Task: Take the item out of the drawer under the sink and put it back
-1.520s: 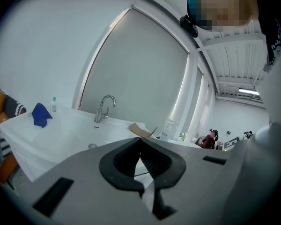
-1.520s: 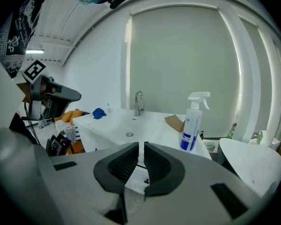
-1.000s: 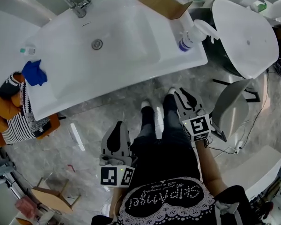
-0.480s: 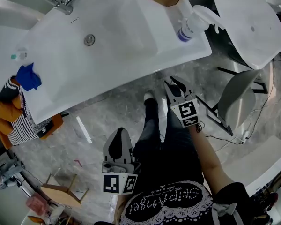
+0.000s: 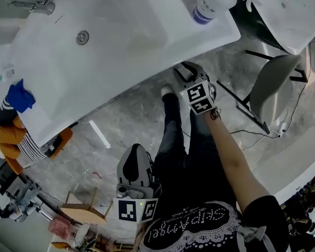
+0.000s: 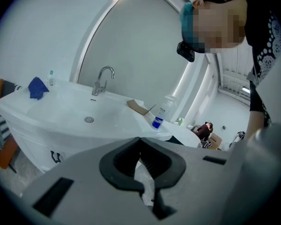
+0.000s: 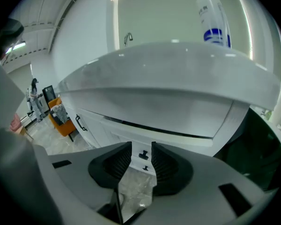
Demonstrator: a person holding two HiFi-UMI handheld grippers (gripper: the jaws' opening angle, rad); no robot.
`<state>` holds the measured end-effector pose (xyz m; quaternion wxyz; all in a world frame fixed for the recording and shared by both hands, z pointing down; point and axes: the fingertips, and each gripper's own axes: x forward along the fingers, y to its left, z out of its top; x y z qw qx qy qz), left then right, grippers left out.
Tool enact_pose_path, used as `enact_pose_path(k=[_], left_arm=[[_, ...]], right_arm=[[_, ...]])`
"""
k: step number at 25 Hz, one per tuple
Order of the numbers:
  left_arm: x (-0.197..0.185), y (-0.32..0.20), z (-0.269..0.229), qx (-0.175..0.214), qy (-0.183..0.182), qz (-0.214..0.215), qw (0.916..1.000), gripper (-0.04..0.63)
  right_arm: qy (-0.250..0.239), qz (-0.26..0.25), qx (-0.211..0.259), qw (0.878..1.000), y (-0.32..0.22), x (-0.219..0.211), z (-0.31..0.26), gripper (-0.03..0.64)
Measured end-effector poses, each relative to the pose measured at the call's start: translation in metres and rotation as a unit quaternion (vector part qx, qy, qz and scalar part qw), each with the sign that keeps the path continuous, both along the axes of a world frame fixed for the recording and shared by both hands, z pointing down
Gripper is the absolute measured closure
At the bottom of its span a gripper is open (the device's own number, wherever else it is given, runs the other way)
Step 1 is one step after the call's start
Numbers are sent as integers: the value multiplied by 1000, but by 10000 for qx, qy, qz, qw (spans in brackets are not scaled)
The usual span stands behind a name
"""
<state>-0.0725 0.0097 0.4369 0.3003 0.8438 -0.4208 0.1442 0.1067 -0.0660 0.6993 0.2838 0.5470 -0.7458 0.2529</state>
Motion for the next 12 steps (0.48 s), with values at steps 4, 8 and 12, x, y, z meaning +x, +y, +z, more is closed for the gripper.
enact_pose_path(k=[4,8,12], left_arm=[[9,4,10,-146,58,87,9998,591],[10,10,19,-256,21,137,9996,591],[7,14,28,-340,-71,141,9993,591]], right_arm=[[-74,43,-217,9997,-7,-3,29,479],[-204,243,-288,9991,-16,-4,55,477],[-337,517,-349,9975,-22,-4,82,477]])
